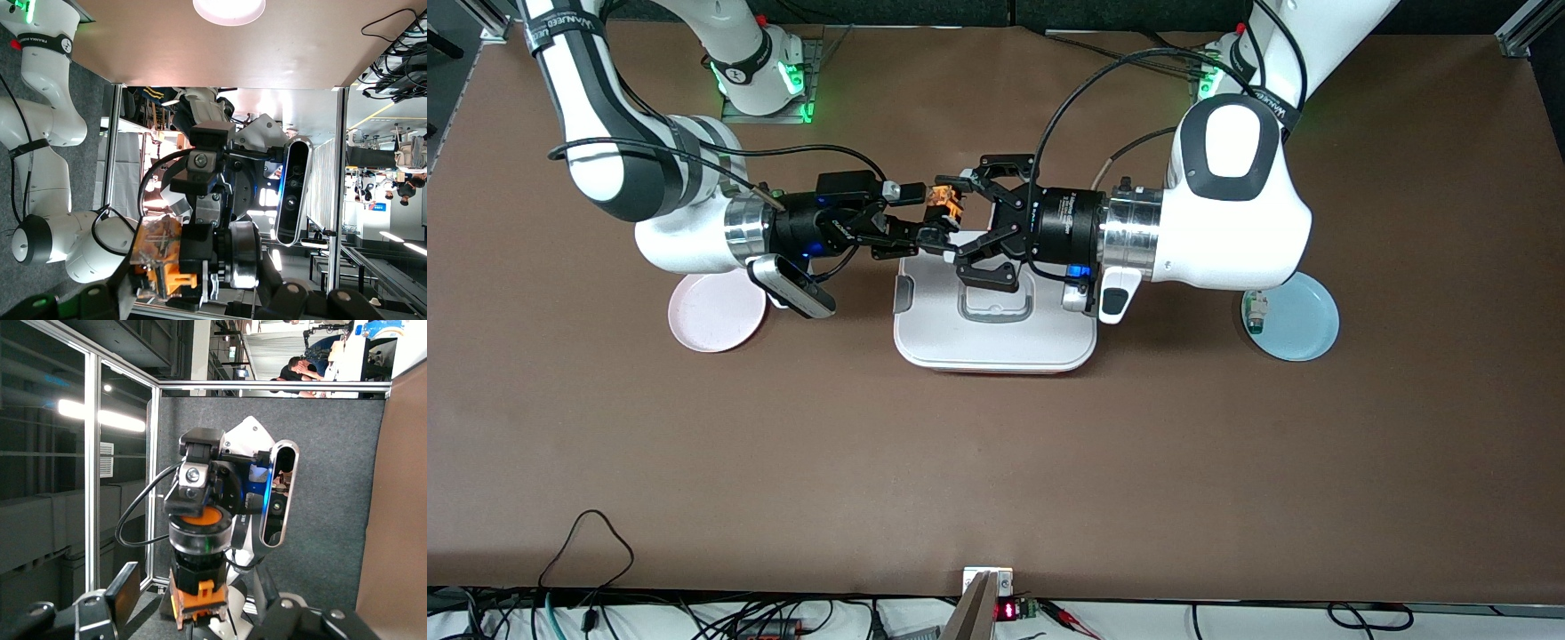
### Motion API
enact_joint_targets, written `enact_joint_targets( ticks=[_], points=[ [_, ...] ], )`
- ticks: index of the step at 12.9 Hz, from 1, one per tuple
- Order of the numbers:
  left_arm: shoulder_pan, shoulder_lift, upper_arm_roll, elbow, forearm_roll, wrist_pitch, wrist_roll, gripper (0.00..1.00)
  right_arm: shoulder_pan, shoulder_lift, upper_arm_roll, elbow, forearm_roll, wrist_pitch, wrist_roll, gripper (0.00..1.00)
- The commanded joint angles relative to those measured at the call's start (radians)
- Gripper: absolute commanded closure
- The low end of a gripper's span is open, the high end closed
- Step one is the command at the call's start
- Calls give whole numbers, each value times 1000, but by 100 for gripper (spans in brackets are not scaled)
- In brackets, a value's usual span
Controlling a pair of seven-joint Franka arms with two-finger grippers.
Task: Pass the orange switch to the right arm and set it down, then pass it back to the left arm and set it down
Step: 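Close the right gripper on the orange switch's button end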
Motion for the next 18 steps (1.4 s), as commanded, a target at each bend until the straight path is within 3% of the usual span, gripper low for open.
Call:
enact_joint_targets(
  ticks=[1, 6, 15, 17, 18],
  points=[
    [-2, 8, -5, 24, -15, -6, -14, 100, 9, 1, -3, -4, 19, 7, -80, 51],
    [-1, 8, -3, 24, -14, -6, -14, 100, 8, 4, -3, -1, 20, 7, -106, 67],
    [-2, 8, -5, 24, -12, -7, -14, 99, 5, 4, -5, -2, 20, 6, -117, 76],
    [-1, 9, -5, 24, -20, -9, -15, 89, 6, 4, -5, -2, 20, 7, -117, 76],
    [-1, 9, -5, 24, -23, -10, -21, 80, 6, 4, -5, -2, 20, 7, -117, 76]
  ],
)
